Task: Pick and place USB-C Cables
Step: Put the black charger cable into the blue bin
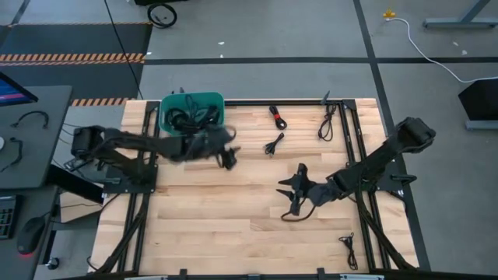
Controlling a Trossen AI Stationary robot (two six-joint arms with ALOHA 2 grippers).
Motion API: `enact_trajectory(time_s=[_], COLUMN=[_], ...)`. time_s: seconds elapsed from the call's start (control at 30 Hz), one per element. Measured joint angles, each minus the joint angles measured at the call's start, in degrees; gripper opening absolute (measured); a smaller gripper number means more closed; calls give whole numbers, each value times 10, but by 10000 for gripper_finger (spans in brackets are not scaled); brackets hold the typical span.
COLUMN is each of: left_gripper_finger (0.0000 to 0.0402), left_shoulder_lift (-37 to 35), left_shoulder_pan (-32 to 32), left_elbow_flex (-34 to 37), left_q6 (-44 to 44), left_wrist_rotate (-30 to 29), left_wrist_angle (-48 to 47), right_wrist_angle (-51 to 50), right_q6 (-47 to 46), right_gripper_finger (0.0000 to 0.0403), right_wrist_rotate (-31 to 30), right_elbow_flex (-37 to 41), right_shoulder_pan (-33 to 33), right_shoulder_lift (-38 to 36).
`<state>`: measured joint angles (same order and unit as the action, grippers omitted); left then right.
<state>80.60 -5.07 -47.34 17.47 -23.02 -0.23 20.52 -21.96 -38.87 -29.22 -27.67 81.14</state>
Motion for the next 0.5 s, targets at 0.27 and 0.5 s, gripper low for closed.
enact_trajectory(time_s=[0.27, 0.5], left_gripper_finger=[229, 229], left_shoulder_lift=[8, 11], left_shoulder_pan=[113, 157], left_elbow_flex=[170, 212], left_q6=[29, 31], left_wrist_rotate=[-67, -118], left_wrist_angle=[365, 457], right_wrist_angle=[-256, -370], right_q6=[-88, -262], right_gripper_finger=[121, 121], right_wrist_rotate=[122, 401], right_elbow_flex=[-122, -167], right_shoulder_pan=[-15, -3], right_shoulder_lift=[-13, -22])
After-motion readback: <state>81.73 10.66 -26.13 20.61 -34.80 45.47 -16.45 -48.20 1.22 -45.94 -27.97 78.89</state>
